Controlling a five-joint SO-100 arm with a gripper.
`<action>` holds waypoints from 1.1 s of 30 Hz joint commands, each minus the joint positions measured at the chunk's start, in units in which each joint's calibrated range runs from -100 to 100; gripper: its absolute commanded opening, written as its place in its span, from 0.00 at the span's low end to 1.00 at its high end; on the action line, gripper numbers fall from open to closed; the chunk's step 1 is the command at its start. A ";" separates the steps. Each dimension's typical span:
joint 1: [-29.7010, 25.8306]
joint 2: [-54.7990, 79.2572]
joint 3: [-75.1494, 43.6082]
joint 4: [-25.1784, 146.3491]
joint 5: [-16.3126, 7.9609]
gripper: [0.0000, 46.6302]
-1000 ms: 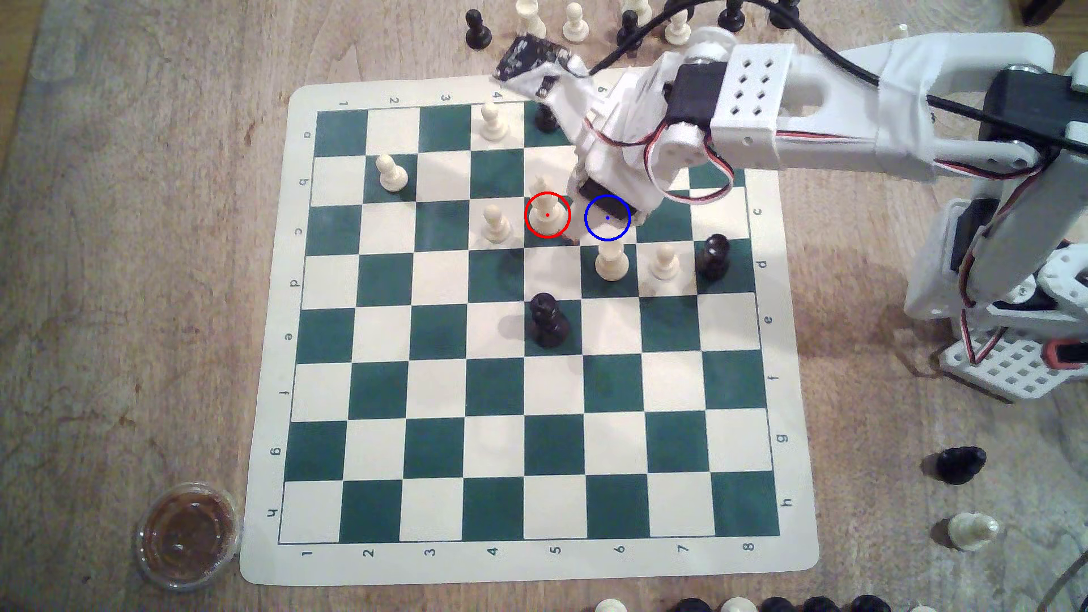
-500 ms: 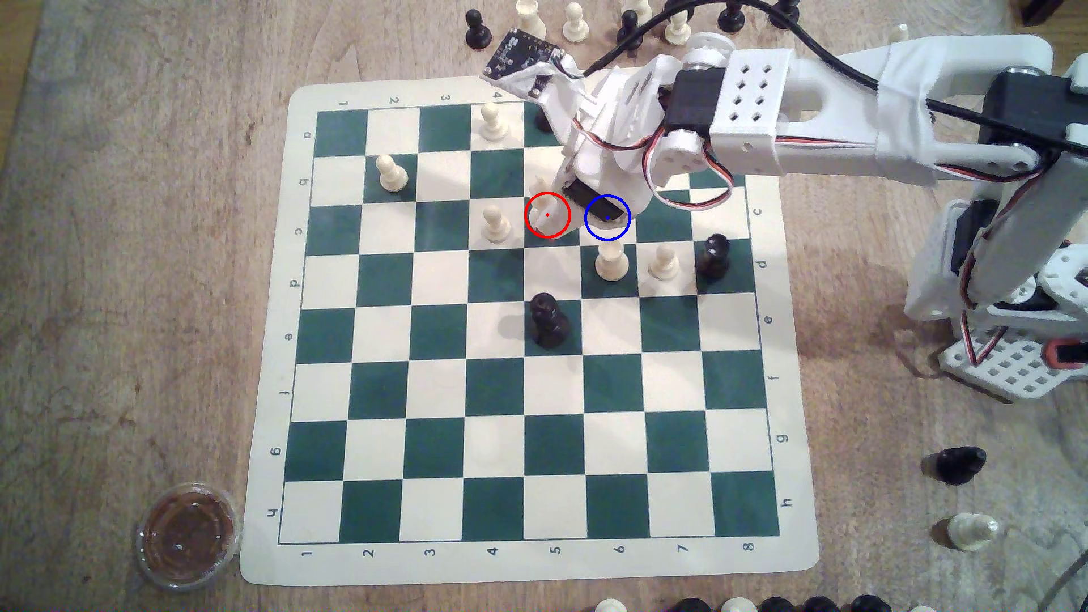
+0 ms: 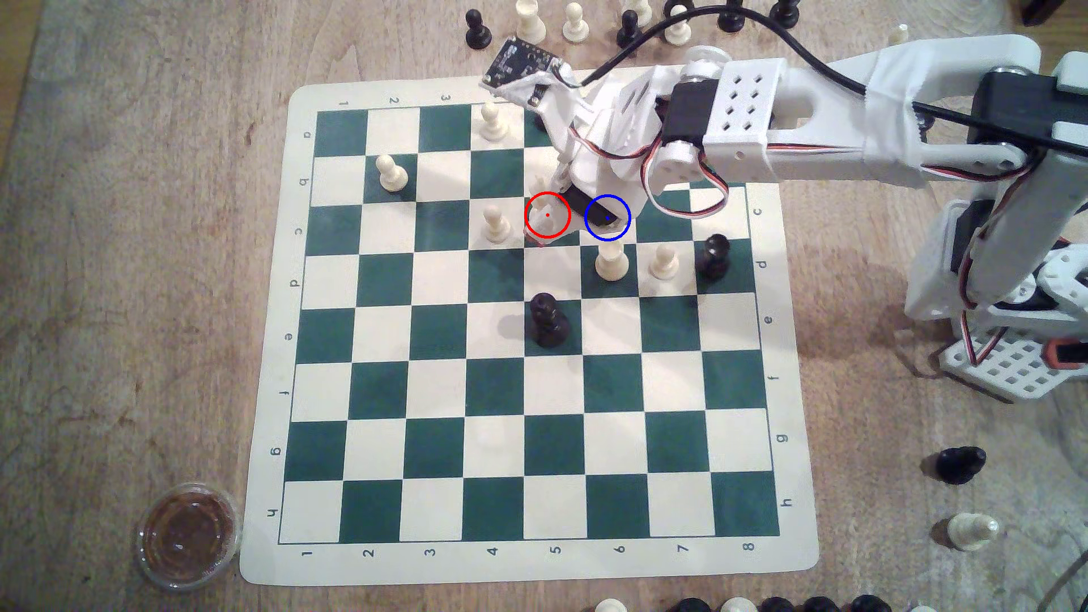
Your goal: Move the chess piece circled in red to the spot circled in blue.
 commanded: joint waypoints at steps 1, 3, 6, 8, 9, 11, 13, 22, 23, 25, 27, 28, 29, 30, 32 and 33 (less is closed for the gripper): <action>0.99 -1.50 -1.50 -1.92 0.49 0.40; 1.22 -1.41 -1.59 -2.16 0.63 0.40; 1.22 -1.58 -1.86 -2.16 0.73 0.40; 0.99 -1.92 -1.86 -2.16 0.73 0.39; 0.83 -2.26 -1.86 -2.16 0.73 0.39; 0.60 -2.43 -1.86 -2.16 0.63 0.39; 0.28 -2.86 -1.95 -2.33 0.44 0.39; -0.42 -3.87 -2.22 -2.57 0.29 0.39; -0.42 -3.87 -2.22 -2.57 0.29 0.38; -0.42 -4.13 -2.13 -2.74 0.29 0.38; -0.11 -4.38 -1.95 -3.55 0.24 0.37; -0.03 -4.38 -1.95 -3.64 0.24 0.37; -0.03 -4.47 -1.95 -3.72 0.24 0.37; 0.05 -4.47 -1.95 -3.88 0.24 0.37; 0.05 -4.55 -1.77 -3.96 0.24 0.37; 0.05 -4.55 -1.68 -3.96 0.24 0.36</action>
